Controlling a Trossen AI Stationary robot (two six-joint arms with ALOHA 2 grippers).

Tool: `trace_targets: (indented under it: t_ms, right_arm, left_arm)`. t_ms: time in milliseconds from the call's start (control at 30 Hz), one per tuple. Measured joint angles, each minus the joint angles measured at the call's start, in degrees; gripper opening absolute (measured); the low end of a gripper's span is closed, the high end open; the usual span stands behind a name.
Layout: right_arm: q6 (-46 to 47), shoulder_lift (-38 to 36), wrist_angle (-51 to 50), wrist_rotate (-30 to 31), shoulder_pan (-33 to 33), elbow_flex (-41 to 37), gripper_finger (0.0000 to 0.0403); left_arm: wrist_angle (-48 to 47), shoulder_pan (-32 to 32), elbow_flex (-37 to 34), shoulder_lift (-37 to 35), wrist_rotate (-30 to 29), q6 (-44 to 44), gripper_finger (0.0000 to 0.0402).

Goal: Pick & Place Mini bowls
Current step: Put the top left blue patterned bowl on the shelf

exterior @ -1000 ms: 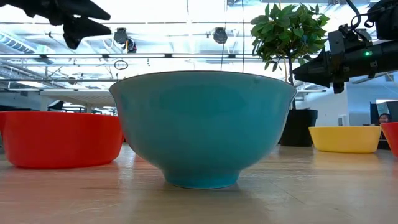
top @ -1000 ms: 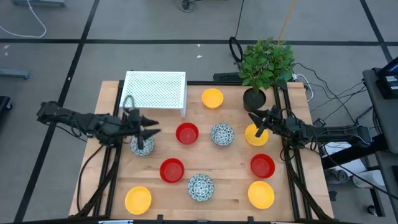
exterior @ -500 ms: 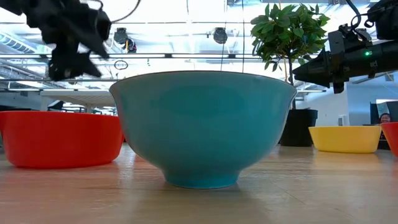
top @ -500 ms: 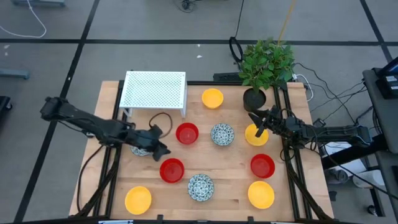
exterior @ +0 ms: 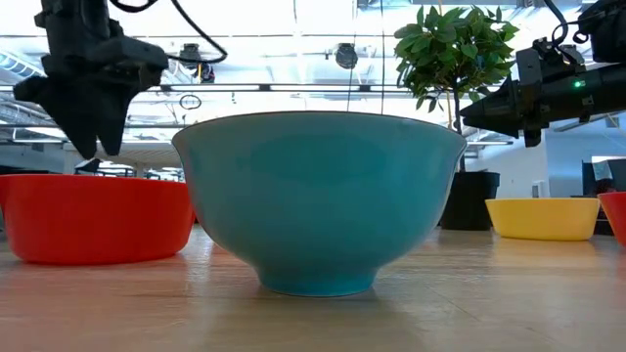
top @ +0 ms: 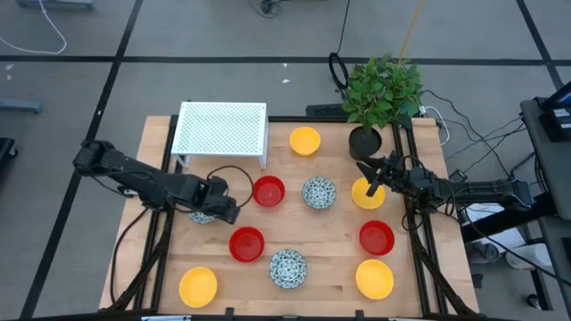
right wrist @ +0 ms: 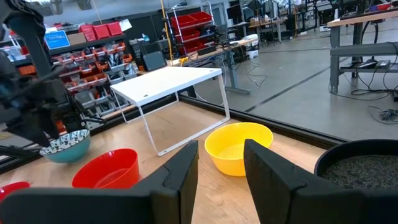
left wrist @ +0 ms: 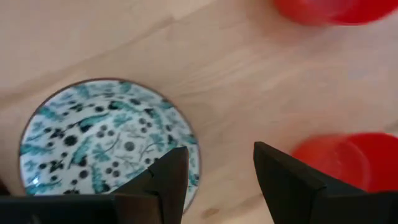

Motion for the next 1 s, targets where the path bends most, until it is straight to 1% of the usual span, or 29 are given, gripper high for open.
trace_targets:
  t_ms: [67, 300, 467, 533, 600, 633, 767, 800, 833, 933, 1000]
  right_arm:
    - [0.0, 0.0, -0.1, 0.0, 0.0, 0.0, 0.0116]
    - [0.0, 0.0, 0.0, 0.0, 0.0, 0.0, 0.0116]
    - [0.0, 0.0, 0.0, 0.0, 0.0, 0.0, 0.0116]
    - [0.0, 0.0, 0.0, 0.0, 0.0, 0.0, 0.0116]
    - [0.0, 0.0, 0.0, 0.0, 0.0, 0.0, 0.0116]
    - [0.0, 0.0, 0.0, 0.0, 0.0, 0.0, 0.0116]
    - [0.0, 0.0, 0.0, 0.0, 0.0, 0.0, 0.0116]
    - [0.0, 0.0, 0.0, 0.0, 0.0, 0.0, 0.0116]
    - [0.0, 0.0, 0.0, 0.0, 0.0, 0.0, 0.0116]
    - [0.0, 0.0, 0.0, 0.0, 0.0, 0.0, 0.0116]
    - [0.0, 0.0, 0.0, 0.0, 0.0, 0.0, 0.0116]
  left_arm:
    - [0.4, 0.0, -0.7, 1.4, 0.5, -2.3, 0.0186]
    - [1.1, 0.0, -0.9, 8.1, 4.1, -4.1, 0.0186]
    - [1.0, 0.0, -1.0, 12.1, 4.1, -4.4, 0.0186]
    - [1.2, 0.0, -1.0, 12.6, 4.1, -4.3, 0.0179]
    - [1.0, 0.0, -1.0, 13.0, 4.0, -4.3, 0.0157]
    - [0.9, 0.0, -1.0, 13.1, 4.1, -4.1, 0.0138]
    - [1.0, 0.0, -0.9, 12.9, 4.0, -3.2, 0.0038]
    - [0.6, 0.0, -0.7, 12.6, 3.5, -3.0, 0.0022]
    - [-0.1, 0.0, -0.8, 12.1, 3.4, -2.9, 0.0017]
    - [0.3, -0.1, 0.3, 12.3, 3.4, -1.8, 0.0025]
    - [0.7, -0.2, 2.4, 12.1, 3.4, 0.3, 0.0023]
